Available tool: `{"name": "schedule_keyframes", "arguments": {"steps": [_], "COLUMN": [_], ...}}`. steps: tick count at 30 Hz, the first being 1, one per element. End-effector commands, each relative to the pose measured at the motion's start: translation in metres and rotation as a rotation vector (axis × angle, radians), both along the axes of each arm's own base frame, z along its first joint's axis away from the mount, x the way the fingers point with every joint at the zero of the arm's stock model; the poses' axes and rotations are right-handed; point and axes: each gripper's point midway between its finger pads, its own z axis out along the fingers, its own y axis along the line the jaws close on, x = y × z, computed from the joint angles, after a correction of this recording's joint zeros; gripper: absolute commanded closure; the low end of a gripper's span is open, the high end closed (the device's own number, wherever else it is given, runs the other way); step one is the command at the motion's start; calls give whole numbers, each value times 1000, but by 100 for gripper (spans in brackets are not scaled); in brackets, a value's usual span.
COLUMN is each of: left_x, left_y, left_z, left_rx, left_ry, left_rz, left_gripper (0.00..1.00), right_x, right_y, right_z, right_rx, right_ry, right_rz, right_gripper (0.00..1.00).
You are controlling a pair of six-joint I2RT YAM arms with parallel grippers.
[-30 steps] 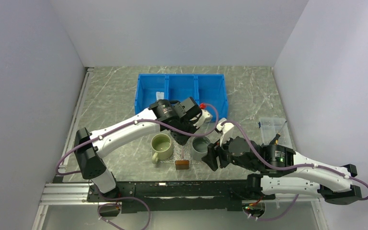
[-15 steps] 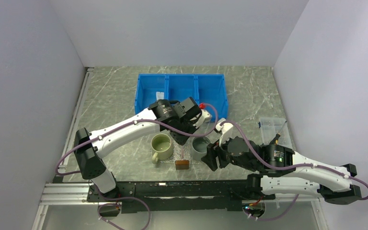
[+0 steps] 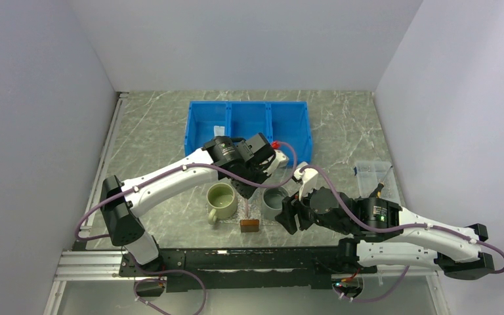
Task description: Prepare toiletry sets of a toothbrush and toothpaste on the tray
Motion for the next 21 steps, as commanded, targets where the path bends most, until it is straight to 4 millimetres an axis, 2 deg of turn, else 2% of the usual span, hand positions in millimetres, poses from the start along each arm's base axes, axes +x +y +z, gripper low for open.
{"name": "schedule_keyframes", "arguments": {"steps": [1, 9, 21], "left_x": [-2, -4, -4], "left_y": [-2, -10, -18], "left_z": [15, 26, 31], "left_rx": [-43, -93, -126], "left_ry": [-29, -24, -23], "left_rz": [-5, -22, -27], "left_gripper": [100, 100, 100], "right_x": [1, 1, 0], "right_y": [6, 6, 7], "right_z": [7, 8, 6], "right_rx": [35, 38, 41], "right_ry": [-9, -10, -5], "right_rz": [4, 4, 8], "right_gripper": [35, 35, 35]}}
